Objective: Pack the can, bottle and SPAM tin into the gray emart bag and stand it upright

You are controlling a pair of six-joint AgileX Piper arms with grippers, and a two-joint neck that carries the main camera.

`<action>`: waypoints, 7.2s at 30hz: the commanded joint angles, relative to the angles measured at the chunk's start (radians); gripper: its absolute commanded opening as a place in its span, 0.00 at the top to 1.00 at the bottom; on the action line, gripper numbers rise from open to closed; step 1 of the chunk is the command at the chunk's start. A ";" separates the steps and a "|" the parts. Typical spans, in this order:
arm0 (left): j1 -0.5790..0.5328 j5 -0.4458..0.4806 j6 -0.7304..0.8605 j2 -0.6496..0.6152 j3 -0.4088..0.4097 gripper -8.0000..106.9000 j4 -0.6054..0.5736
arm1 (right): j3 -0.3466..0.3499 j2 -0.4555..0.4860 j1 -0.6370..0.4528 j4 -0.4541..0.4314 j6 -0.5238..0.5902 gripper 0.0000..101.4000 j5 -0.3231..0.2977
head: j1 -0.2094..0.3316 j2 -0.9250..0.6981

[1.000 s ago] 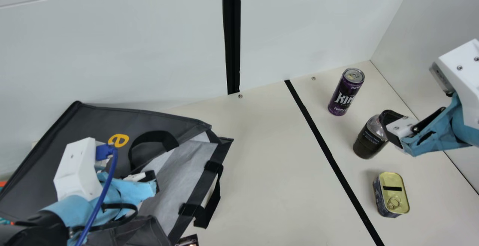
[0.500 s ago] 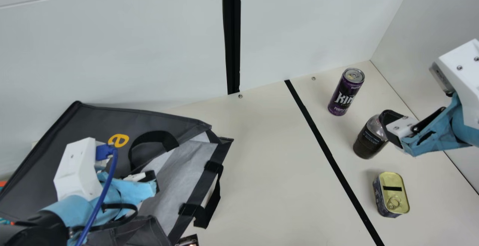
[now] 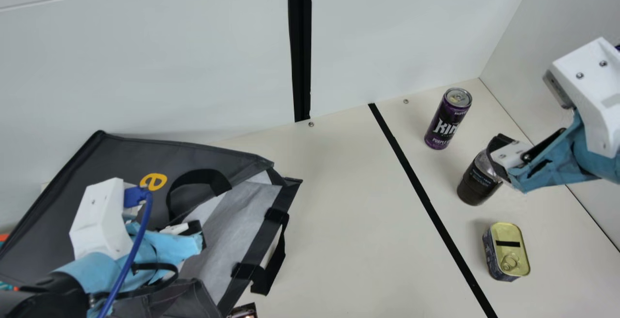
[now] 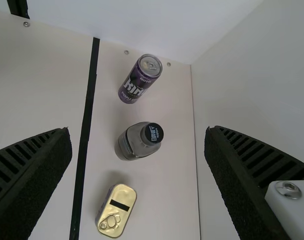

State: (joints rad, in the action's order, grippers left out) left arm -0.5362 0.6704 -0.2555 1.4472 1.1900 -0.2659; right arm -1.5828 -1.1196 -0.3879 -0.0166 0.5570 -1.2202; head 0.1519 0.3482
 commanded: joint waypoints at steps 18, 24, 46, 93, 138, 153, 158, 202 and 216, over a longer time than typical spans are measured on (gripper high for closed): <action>0.000 0.000 0.000 0.000 0.000 1.00 0.000 | -0.083 -0.128 0.156 -0.178 -0.195 0.06 0.000 | 0.023 0.001; 0.000 0.000 0.000 0.000 0.000 1.00 0.000 | -0.125 -0.187 0.143 -0.166 -0.195 0.06 0.000 | 0.023 0.001; 0.000 0.000 0.000 0.000 0.000 1.00 0.000 | -0.262 -0.404 0.063 -0.082 -0.139 0.06 0.000 | 0.023 0.001; 0.000 0.000 0.000 0.000 0.000 1.00 0.000 | -0.463 -0.807 -0.023 0.014 -0.122 0.06 0.019 | 0.023 0.001; 0.000 0.000 0.000 0.000 0.000 1.00 0.000 | -0.622 -1.099 -0.050 0.085 -0.103 0.33 0.000 | 0.023 0.001; 0.000 0.000 0.000 0.000 0.000 1.00 0.000 | -0.677 -1.111 -0.061 0.126 -0.036 1.00 0.000 | 0.023 0.001; 0.000 0.000 0.000 0.000 0.000 1.00 0.000 | -0.670 -1.076 -0.057 0.142 -0.010 1.00 0.000 | 0.023 0.001; 0.000 0.000 0.000 0.000 0.000 1.00 0.000 | -0.127 -0.497 0.141 0.151 0.178 1.00 0.000 | 0.023 0.001; 0.000 0.000 0.000 0.000 0.000 1.00 0.000 | 0.047 -0.326 0.263 0.150 0.157 1.00 0.000 | 0.023 0.001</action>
State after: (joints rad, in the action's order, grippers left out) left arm -0.5362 0.6704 -0.2555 1.4472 1.1900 -0.2659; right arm -1.5487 -1.4586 -0.1344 0.1367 0.7173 -1.2205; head 0.1519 0.3467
